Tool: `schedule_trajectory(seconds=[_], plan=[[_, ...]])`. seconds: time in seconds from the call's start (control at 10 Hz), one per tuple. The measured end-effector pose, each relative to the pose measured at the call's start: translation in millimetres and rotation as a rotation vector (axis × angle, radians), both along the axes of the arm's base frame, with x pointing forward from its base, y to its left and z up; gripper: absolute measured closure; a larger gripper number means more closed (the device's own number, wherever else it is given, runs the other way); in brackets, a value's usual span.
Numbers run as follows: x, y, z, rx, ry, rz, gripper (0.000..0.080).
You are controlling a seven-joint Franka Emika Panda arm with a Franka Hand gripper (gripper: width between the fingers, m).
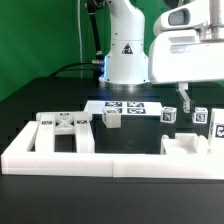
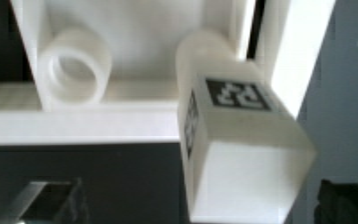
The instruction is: Assemble chair
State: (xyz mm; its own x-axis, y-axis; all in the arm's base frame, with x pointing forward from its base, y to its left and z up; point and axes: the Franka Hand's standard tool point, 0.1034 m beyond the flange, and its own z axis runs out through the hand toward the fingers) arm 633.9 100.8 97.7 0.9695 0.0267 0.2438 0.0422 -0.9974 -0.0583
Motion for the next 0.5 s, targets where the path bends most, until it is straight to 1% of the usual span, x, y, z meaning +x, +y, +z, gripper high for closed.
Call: schedule_trajectory(seconds=[0.1,0.2,0.3,0.5], plan=[[7.0,-1.7,-1.6,0.0,0.05,-0.001,0.015],[2.8,-1.8,-4.8,0.0,0.131,0.002,0.015],[8.8,-1.4,-4.3,0.001,0.134,0.002,0.015],[6.9,1.9,-11.0,0.003,0.14,-0.012,0.015]])
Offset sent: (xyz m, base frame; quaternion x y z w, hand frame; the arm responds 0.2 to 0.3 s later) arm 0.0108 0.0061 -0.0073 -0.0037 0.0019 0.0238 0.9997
